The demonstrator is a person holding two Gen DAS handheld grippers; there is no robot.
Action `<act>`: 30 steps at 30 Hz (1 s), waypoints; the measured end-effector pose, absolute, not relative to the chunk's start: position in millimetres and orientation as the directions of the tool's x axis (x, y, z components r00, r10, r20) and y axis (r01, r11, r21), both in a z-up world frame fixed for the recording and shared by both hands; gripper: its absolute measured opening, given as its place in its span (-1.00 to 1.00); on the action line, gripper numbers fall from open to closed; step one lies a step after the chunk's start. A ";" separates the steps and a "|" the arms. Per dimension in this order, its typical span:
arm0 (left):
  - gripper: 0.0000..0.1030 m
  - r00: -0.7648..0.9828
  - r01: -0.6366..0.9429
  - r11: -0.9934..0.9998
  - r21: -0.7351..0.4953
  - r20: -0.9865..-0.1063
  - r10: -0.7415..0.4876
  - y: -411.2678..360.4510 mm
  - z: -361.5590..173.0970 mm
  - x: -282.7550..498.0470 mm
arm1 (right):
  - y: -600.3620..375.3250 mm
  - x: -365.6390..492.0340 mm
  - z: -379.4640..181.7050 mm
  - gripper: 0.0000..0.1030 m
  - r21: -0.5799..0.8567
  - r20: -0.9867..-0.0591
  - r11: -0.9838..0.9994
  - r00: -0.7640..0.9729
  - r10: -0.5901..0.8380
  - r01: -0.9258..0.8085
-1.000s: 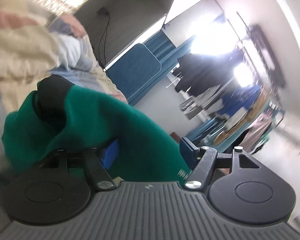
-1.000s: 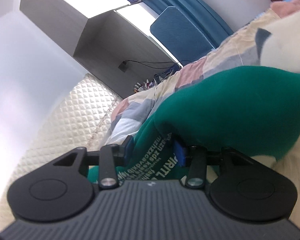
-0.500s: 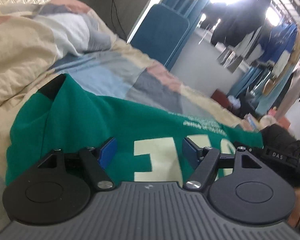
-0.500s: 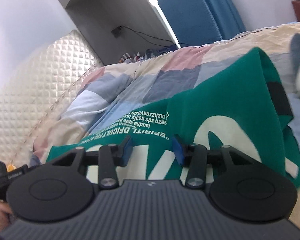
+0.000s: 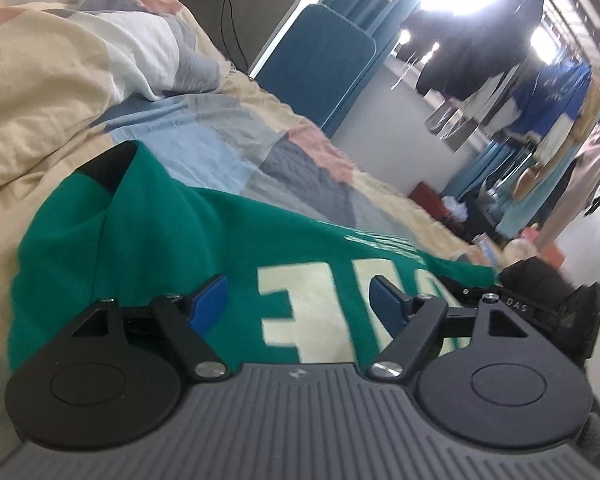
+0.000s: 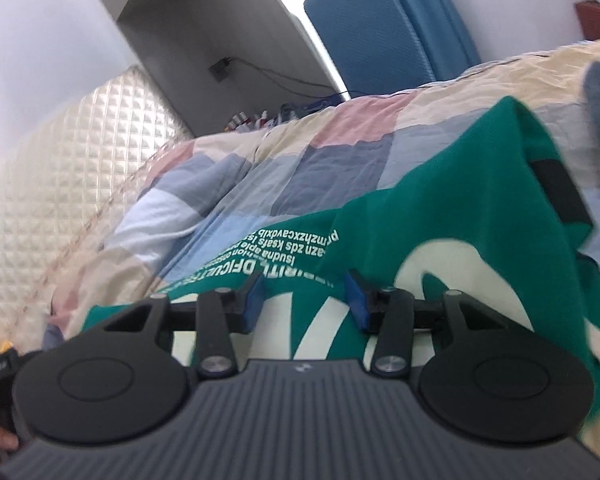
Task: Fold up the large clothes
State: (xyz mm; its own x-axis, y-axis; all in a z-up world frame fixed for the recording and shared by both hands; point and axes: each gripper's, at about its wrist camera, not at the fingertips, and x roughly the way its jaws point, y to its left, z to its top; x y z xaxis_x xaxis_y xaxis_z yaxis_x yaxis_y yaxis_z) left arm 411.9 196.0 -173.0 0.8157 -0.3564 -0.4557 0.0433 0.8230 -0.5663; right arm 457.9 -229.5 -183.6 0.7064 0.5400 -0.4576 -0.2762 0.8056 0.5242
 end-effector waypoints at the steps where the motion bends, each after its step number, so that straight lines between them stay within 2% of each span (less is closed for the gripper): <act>1: 0.62 0.820 0.040 0.813 -0.581 -0.447 -0.359 196.8 -169.8 398.8 | -233.0 447.2 -177.2 0.08 0.530 -0.453 0.805 0.714 0.533 -0.265; 6: 0.76 0.844 0.027 0.762 -0.646 -0.394 -0.364 199.1 -159.2 333.5 | -254.0 392.0 -157.5 0.12 0.601 -0.422 0.769 0.731 0.536 -0.217; 9: 0.80 0.841 -0.002 0.742 -0.670 -0.403 -0.361 196.7 -159.8 302.0 | -261.1 360.8 -153.1 0.20 0.606 -0.473 0.779 0.715 0.516 -0.161; 11: 0.83 0.835 -0.025 0.710 -0.703 -0.405 -0.372 196.9 -166.2 287.4 | -262.8 341.0 -154.4 0.48 0.615 -0.506 0.779 0.697 0.508 -0.120; 14: 0.87 0.830 -0.078 0.668 -0.740 -0.419 -0.367 198.5 -178.2 276.1 | -264.1 323.9 -162.1 0.55 0.645 -0.545 0.762 0.663 0.512 -0.058; 19: 0.90 0.840 -0.144 0.578 -0.803 -0.408 -0.357 210.9 -207.4 280.0 | -282.8 319.3 -199.8 0.80 0.784 -0.507 0.614 0.671 0.541 0.098; 22: 0.91 0.857 -0.159 0.447 -0.880 -0.348 -0.380 223.6 -229.1 291.7 | -293.5 328.4 -223.8 0.80 0.836 -0.488 0.517 0.686 0.540 0.187; 26: 0.91 0.876 -0.171 0.299 -0.939 -0.284 -0.390 239.2 -254.0 308.5 | -306.8 342.1 -237.7 0.83 0.868 -0.431 0.457 0.749 0.503 0.193; 30: 0.91 0.880 -0.148 0.233 -0.961 -0.235 -0.413 250.8 -262.8 325.8 | -296.9 366.6 -246.2 0.84 0.855 -0.448 0.481 0.745 0.494 0.195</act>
